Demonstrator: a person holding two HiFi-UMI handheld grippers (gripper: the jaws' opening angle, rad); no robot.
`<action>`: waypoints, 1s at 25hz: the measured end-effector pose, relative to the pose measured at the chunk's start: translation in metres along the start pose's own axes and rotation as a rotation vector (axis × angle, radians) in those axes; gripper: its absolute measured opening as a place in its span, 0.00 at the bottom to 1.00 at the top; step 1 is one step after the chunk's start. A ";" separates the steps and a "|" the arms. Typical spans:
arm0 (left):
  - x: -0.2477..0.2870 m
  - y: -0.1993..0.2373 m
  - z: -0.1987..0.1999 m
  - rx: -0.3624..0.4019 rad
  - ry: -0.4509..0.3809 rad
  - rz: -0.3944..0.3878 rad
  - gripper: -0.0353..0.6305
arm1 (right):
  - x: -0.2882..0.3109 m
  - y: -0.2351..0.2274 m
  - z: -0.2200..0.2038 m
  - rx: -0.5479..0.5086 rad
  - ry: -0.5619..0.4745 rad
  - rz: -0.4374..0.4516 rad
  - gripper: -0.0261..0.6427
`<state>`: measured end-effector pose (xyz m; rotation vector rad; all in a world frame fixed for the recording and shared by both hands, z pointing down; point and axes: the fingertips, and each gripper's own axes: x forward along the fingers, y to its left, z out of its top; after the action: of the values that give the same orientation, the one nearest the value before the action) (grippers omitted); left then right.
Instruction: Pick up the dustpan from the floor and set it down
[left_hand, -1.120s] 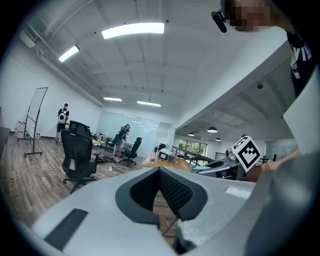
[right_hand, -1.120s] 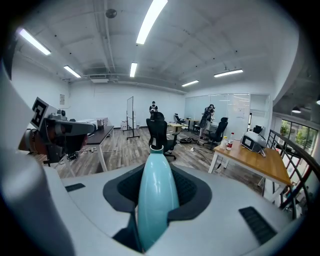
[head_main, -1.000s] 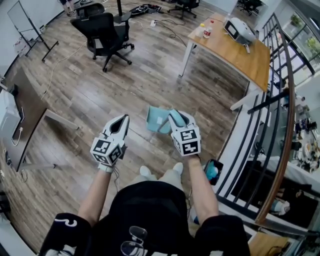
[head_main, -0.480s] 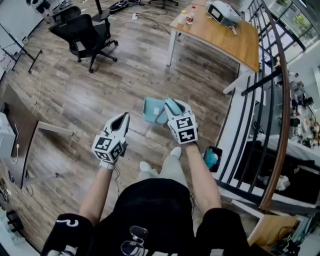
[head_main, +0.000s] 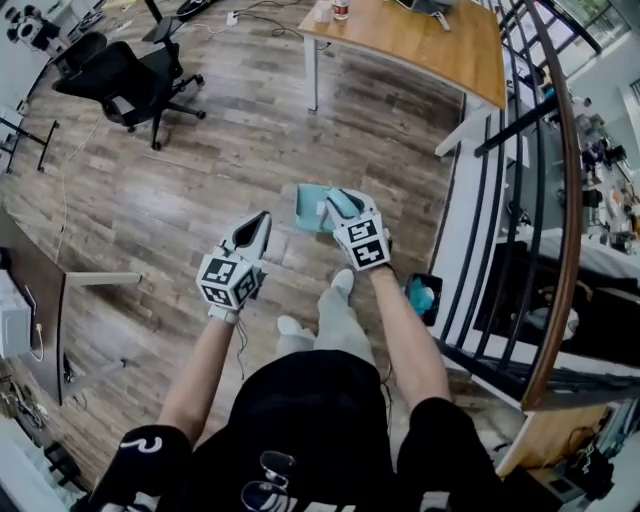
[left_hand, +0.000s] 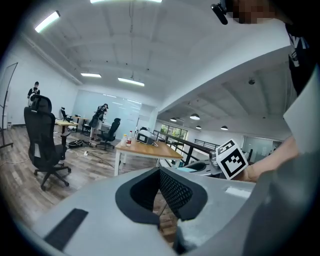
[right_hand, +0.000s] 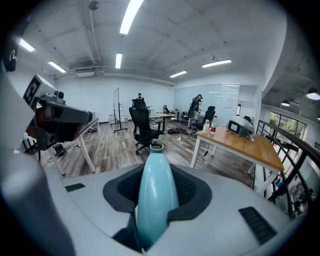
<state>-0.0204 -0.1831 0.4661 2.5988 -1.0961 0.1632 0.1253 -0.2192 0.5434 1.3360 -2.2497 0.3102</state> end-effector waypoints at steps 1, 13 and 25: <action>0.013 -0.002 -0.004 -0.006 0.015 -0.005 0.05 | 0.007 -0.011 -0.010 0.003 0.010 0.000 0.20; 0.145 -0.002 -0.074 -0.069 0.167 -0.046 0.05 | 0.089 -0.116 -0.114 0.090 0.143 -0.042 0.21; 0.179 0.004 -0.142 -0.124 0.266 -0.038 0.05 | 0.130 -0.131 -0.223 0.161 0.311 -0.051 0.21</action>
<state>0.1043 -0.2606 0.6410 2.4017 -0.9308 0.4063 0.2557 -0.2850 0.7934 1.3199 -1.9617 0.6457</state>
